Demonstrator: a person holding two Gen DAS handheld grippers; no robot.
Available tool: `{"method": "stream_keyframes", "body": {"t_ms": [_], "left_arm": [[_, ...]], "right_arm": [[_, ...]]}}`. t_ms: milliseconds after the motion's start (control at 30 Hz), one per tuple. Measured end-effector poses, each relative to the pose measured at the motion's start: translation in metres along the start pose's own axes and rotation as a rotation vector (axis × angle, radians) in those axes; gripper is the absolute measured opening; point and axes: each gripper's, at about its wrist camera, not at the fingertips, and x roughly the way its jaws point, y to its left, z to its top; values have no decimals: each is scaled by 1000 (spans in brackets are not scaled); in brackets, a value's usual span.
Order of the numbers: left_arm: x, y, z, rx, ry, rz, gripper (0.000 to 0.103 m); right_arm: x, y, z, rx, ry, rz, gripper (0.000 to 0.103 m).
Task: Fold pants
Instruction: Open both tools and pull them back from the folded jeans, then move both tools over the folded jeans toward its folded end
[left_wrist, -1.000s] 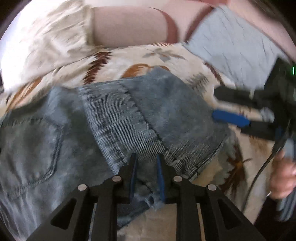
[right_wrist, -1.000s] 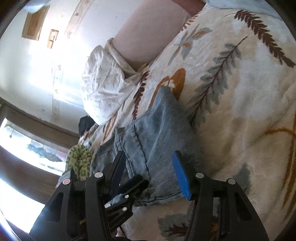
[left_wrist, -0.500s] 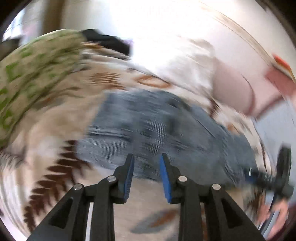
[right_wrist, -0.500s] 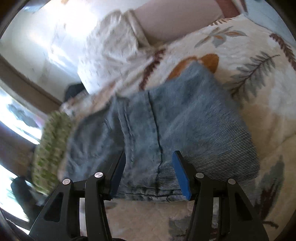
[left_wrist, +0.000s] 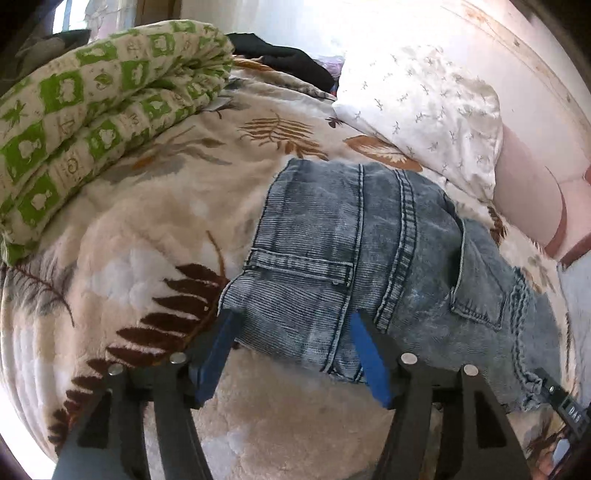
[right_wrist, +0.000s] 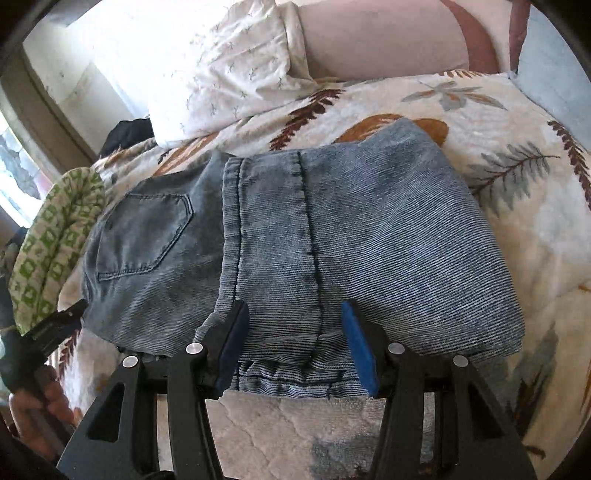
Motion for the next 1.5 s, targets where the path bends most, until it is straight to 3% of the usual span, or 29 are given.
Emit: {"method": "stream_keyframes", "body": {"t_ms": [167, 367, 600, 767, 1167, 1500], "left_arm": [[-11, 16, 15, -62, -39, -11, 67], [-37, 31, 28, -68, -176, 57, 81], [-69, 33, 30, 16, -335, 163, 99], [-87, 30, 24, 108, -445, 233, 103], [-81, 31, 17, 127, -405, 245, 103], [-67, 12, 20, 136, -378, 202, 103]], "right_arm": [[-21, 14, -1, -65, -95, -62, 54], [-53, 23, -16, -59, -247, -81, 62], [-53, 40, -26, -40, -277, -81, 63], [-63, 56, -29, -55, -317, -49, 65], [-75, 75, -31, -80, -359, 1, 66], [-73, 74, -25, -83, -361, 15, 67]]}}
